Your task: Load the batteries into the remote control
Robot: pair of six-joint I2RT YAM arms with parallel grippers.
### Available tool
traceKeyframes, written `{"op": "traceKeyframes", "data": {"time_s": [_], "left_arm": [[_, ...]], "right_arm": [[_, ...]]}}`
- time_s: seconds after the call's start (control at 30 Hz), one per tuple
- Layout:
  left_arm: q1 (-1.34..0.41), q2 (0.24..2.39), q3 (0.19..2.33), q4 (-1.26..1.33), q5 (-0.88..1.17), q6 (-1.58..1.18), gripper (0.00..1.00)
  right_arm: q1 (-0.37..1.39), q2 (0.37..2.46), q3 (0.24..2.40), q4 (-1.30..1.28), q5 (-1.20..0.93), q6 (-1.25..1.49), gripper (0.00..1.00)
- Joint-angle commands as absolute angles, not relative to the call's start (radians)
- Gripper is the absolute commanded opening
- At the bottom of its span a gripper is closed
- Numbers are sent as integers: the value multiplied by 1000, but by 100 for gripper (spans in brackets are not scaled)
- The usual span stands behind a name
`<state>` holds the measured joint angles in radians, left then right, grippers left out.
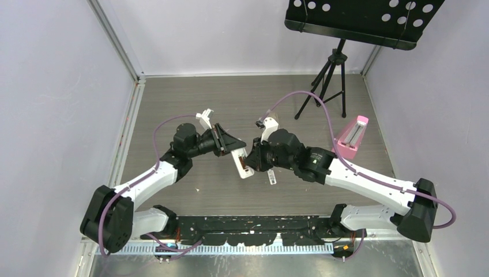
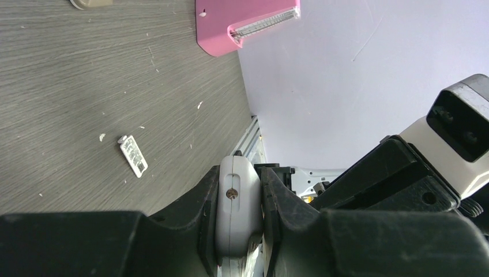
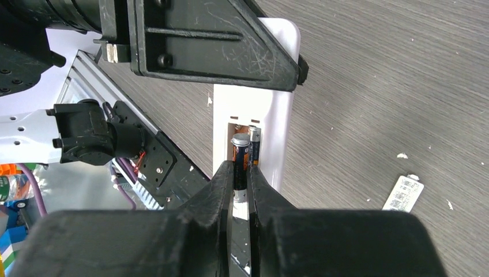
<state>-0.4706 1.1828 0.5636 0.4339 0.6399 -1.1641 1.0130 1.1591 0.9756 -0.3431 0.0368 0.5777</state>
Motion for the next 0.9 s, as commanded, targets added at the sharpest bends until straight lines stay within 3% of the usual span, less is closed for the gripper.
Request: {"op": "traceKeyframes", "data": {"time_s": [0.0, 0.33, 0.53, 0.87], "left_arm": [[-465, 1187, 589, 512, 668, -1191, 0], [-465, 1206, 584, 527, 664, -1202, 0], [-465, 1216, 585, 533, 667, -1206, 0], [-465, 1216, 577, 538, 663, -1215, 0]], "right_arm": [[1025, 1185, 1042, -345, 59, 532, 10], [1028, 1216, 1075, -401, 34, 520, 14], [1028, 1221, 1083, -414, 30, 532, 23], [1028, 1205, 1081, -397, 31, 552, 31]]}}
